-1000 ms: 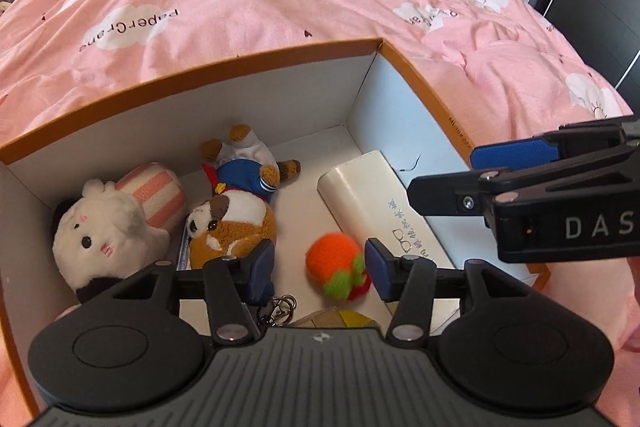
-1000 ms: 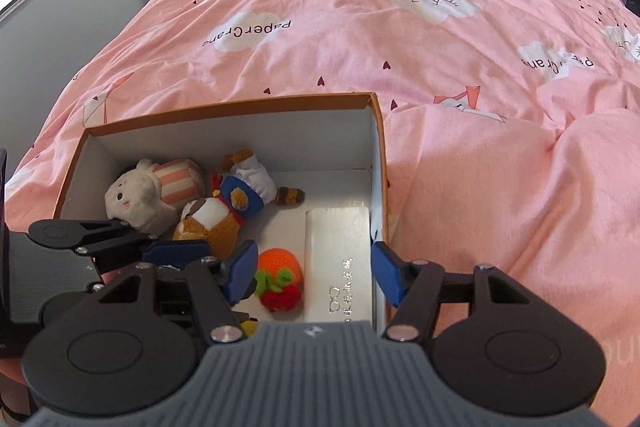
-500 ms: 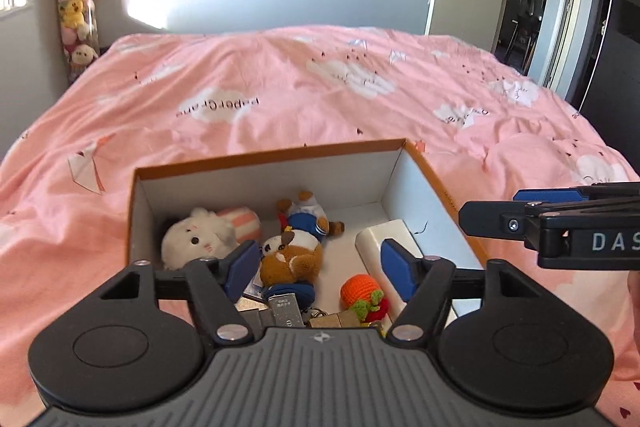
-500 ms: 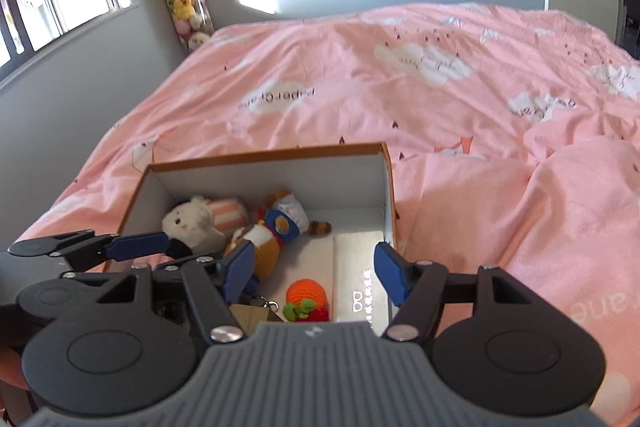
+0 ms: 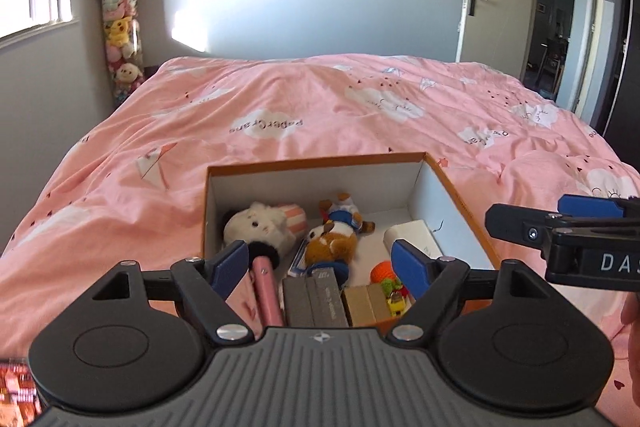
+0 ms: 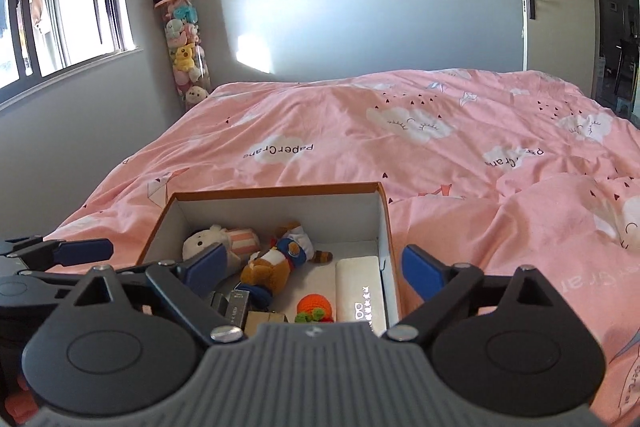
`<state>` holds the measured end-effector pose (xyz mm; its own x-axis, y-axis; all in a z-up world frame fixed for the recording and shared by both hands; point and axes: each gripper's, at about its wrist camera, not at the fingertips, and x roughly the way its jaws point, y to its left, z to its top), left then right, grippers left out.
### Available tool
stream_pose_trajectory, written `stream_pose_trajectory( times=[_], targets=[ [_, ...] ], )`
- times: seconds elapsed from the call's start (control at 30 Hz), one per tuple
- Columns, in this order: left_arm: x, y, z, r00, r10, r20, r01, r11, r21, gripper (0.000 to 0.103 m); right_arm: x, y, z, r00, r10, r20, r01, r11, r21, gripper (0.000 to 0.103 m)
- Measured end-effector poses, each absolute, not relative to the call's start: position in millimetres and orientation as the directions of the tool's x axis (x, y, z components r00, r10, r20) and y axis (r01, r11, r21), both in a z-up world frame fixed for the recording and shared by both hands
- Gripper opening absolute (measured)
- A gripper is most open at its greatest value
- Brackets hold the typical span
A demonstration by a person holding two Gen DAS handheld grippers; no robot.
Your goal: Organize objects
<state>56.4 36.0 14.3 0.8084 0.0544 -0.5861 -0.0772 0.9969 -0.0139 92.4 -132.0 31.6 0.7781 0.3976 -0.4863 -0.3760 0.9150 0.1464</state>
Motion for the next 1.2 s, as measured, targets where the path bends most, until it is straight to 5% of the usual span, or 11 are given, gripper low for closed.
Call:
stream_pose_trajectory(
  times=[1.2],
  targets=[
    [32.4, 43.0, -22.5, 0.719, 0.1, -0.688, -0.148, 0.989, -0.01, 0.093, 67.2, -123.0, -12.7, 0.725, 0.312, -0.613, -0.328, 0.94, 0.092, 0.095]
  ],
)
